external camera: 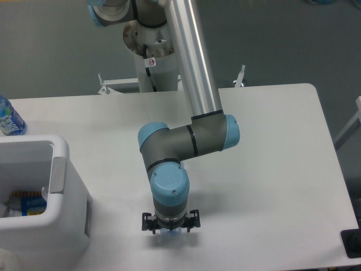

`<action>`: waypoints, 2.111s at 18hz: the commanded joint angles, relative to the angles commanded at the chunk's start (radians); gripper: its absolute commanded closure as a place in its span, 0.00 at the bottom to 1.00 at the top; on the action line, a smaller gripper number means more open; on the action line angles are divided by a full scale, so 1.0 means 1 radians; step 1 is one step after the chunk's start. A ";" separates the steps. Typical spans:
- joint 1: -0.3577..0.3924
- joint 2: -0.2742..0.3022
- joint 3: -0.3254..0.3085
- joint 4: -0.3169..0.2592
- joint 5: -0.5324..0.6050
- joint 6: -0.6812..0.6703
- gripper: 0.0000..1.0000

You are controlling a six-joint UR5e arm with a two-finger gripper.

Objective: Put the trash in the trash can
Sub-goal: 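Lower onto the bottle's cap end and close the gripper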

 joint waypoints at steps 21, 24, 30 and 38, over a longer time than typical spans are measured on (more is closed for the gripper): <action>-0.002 0.002 -0.011 -0.002 0.052 0.002 0.29; -0.002 0.002 -0.011 -0.002 0.054 0.002 0.30; -0.003 0.002 -0.012 -0.002 0.075 0.002 0.34; -0.003 0.006 -0.011 -0.002 0.075 0.002 0.37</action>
